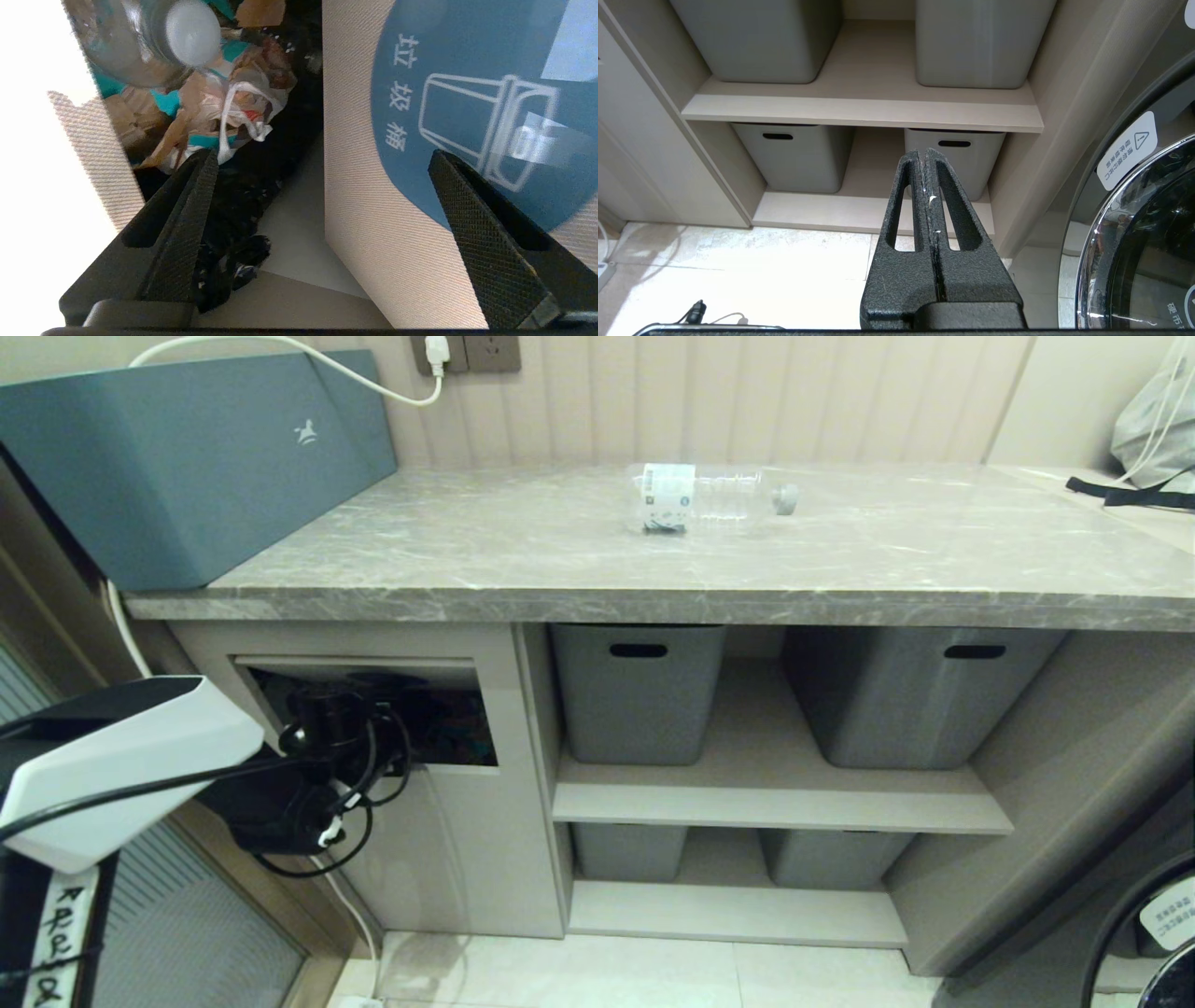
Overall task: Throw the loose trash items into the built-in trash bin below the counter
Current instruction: Put the garbage in the trash can
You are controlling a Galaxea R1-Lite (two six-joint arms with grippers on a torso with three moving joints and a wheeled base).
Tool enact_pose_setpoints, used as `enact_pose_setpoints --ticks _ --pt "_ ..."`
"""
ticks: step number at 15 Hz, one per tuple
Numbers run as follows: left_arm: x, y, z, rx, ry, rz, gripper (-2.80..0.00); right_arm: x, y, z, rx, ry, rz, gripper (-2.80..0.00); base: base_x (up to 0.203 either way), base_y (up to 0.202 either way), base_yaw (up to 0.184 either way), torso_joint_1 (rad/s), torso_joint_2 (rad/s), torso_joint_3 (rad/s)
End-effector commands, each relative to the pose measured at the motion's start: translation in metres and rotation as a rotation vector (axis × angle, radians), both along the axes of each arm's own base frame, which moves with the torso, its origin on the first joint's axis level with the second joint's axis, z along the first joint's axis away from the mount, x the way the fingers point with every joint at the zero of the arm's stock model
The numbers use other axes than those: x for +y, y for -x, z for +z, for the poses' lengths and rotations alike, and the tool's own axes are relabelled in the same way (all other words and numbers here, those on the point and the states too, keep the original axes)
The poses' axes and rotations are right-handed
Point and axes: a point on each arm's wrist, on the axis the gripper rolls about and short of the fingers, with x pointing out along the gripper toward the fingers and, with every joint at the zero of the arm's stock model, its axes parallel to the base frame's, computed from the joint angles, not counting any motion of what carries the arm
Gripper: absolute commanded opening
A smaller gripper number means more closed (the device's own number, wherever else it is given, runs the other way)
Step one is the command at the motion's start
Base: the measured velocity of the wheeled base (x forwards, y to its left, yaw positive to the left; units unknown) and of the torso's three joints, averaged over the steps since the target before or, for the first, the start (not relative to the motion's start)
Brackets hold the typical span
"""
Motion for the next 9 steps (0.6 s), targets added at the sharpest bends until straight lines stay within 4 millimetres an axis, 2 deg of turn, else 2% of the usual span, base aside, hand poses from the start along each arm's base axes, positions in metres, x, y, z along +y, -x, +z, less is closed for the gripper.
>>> enact_pose_setpoints --ticks 1,4,5,9 --pt "-0.001 0.000 -0.001 0.000 0.008 0.001 0.00 0.000 0.000 0.000 0.000 0.000 0.000 -2.80 0.000 0.000 0.000 0.000 0.00 0.000" --pt "0.000 0.007 0.000 0.017 0.002 0.027 0.00 0.000 0.000 0.000 0.000 0.000 0.000 -2.80 0.000 0.000 0.000 0.000 0.00 0.000" --pt "0.002 0.015 0.002 0.029 -0.001 0.039 -2.80 0.000 0.000 0.000 0.000 0.000 0.000 -2.80 0.000 0.000 0.000 0.000 0.00 0.000" --pt "0.011 0.065 0.013 0.102 -0.006 0.060 -2.80 0.000 0.000 0.000 0.000 0.000 -0.001 -2.80 0.000 0.000 0.000 0.000 0.00 0.000"
